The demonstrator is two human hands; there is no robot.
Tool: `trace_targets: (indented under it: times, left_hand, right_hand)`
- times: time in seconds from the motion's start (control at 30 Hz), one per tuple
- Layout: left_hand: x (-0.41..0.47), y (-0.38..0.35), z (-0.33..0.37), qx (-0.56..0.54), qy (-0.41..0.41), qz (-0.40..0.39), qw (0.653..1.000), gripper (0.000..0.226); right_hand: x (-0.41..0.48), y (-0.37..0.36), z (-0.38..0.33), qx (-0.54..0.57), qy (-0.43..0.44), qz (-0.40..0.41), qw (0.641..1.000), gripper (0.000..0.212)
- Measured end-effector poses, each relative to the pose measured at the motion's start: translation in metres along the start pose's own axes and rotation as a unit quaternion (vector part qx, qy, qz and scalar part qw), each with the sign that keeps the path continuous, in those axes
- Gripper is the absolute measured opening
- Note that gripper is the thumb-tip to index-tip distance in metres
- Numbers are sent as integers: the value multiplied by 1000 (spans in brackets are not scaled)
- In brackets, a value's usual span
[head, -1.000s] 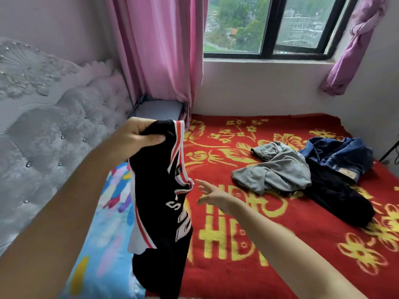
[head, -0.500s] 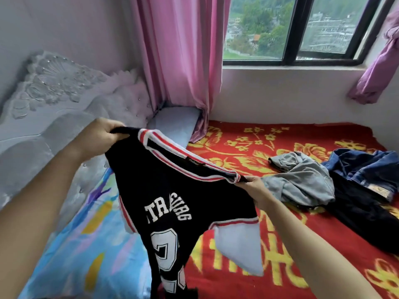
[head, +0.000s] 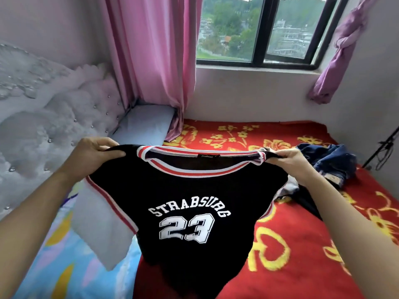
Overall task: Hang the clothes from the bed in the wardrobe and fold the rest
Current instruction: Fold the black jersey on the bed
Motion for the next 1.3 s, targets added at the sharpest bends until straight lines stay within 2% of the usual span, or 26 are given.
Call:
trace_targets:
  times: [0.13,0.2,0.3,0.37,0.47,0.53,0.73,0.87,0.97,1.03,1.13,1.2,1.3]
  left_hand:
    - [4,-17,-5,-35,1,20,999,37]
    - [5,-20,-3,4,-22,41,999,31]
    - [-5,-16,23,110,-122,121,979,12]
    - [-19,-18,40,211,-180,172,945,34]
    - [-54,-22,56,317,-198,232,898,54]
    - [-78,-26,61,349,-198,248,882,63]
    - [-169,-26,91,392,-214,316,837,45]
    - [-214,-19,105,428,-192,294,833,63]
    - [-234,-23,122,464,-231,255,816,74]
    - [-240,-27,132,454,-262,263,810,63]
    - [-237,-41,132,482,-313,267,774,45]
    - [-229,-52,119,487,-313,255,774,39]
    - [-215,-71,86,480,-302,235,789,36]
  right_hand:
    - [-31,15,0,16,29,109,994,25]
    - [-47,23,-6,-46,57,175,982,17]
    - [-76,35,-28,-148,109,284,941,18]
    - [-94,40,-43,-186,129,343,912,24]
    - [-125,47,-56,-218,136,398,881,35]
    - [-138,54,-58,-211,130,404,881,39]
    - [-197,92,-75,-238,218,350,879,50]
    - [-236,122,-81,-289,274,333,855,52]
    - [-253,132,-85,-320,273,342,840,51]
    - [-256,135,-82,-341,276,343,831,50]
    - [-248,133,-66,-362,243,323,840,58]
    - [-241,128,-53,-392,231,309,835,61]
    - [-223,111,-30,-420,214,273,839,54]
Point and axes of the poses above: each hand's wrist, its own x-axis towards the middle knuckle, its own y-axis out of the back of the hand, z = x × y, the point moved 5 cm from there along x, towards the middle knuckle, and after that the axes turned 1 degree about -x, right-handed, at the moved point
